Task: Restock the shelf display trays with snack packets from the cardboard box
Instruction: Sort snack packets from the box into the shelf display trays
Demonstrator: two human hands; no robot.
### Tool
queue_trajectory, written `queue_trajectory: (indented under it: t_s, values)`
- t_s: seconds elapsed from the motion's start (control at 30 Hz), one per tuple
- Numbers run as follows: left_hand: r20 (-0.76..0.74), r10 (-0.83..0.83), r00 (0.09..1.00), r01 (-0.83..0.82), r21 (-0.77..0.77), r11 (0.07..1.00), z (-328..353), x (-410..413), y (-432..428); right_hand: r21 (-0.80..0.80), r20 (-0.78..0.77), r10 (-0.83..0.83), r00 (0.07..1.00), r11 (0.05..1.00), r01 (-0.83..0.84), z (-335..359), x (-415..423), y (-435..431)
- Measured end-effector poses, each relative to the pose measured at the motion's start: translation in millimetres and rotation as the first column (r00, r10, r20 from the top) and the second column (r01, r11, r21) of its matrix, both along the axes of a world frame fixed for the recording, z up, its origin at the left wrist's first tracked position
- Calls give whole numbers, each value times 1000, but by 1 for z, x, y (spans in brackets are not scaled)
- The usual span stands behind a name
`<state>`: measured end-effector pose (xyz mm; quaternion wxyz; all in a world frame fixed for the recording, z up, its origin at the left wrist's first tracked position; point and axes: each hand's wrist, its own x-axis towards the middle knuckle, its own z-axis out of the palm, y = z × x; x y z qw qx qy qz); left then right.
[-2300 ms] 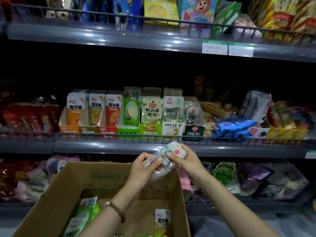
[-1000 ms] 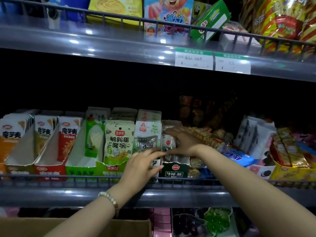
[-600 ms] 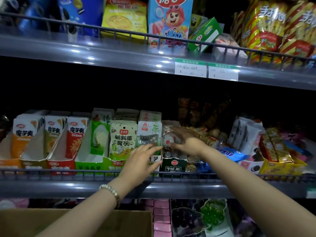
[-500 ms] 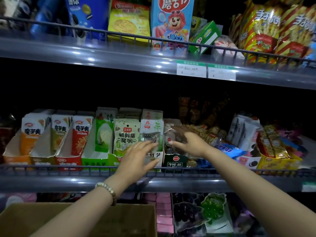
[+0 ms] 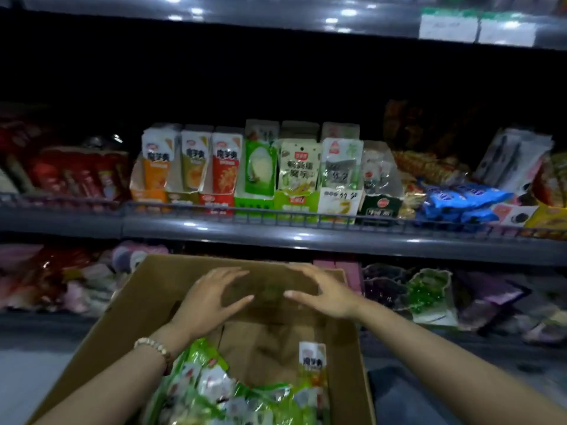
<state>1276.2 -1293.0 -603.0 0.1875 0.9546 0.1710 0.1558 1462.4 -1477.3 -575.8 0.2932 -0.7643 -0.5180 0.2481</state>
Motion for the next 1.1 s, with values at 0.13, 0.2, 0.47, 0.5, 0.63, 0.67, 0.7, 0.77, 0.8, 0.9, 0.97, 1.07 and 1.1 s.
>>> queue_trajectory:
  t_s: [0.13,0.2,0.47,0.5,0.63,0.67,0.7,0.77,0.8,0.9,0.97,1.07,1.1]
  values:
    - [-247,-1,969,-39,-156,987,-49,-35,14,-192,-106,-22,994,981,1,-61,-32,21]
    - [-379,-38,925,-65,-255,965,-69,-44,17,-339,-192,-63,979,941,-6,-92,-42,29]
    - [-693,-131,709,-218,-391,894,-127,-45,1,-638,-200,-264,944,766,79,-192,-62,11]
    - [-703,-139,698,-237,-410,881,-130,-45,0,-652,-200,-289,936,752,93,-198,-64,8]
    - [-740,-173,650,-279,-443,852,-139,-50,-1,-602,-207,-332,920,785,148,-217,-68,4]
    - [-745,-177,644,-289,-451,844,-140,-52,-1,-605,-212,-320,923,785,133,-217,-70,4]
    - [-745,-181,642,-298,-460,836,-141,-53,0,-608,-212,-310,927,784,123,-217,-71,4]
    - [-736,-179,653,-311,-476,822,-140,-53,-1,-596,-221,-309,925,794,123,-215,-72,4]
    - [-724,-169,669,-318,-484,816,-138,-52,-1,-579,-243,-309,920,807,118,-215,-72,5]
    - [-666,-105,739,-343,-506,791,-133,-49,-2,-534,-315,-293,903,841,86,-212,-75,9]
    - [-606,-54,793,-359,-537,763,-129,-48,-2,-481,-314,-293,903,869,115,-208,-77,14]
    - [-541,-4,841,-377,-591,713,-122,-47,-3,-406,-306,-276,911,904,138,-200,-74,19]
    - [-531,1,847,-377,-601,705,-120,-47,-3,-420,-308,-267,913,899,122,-198,-73,19]
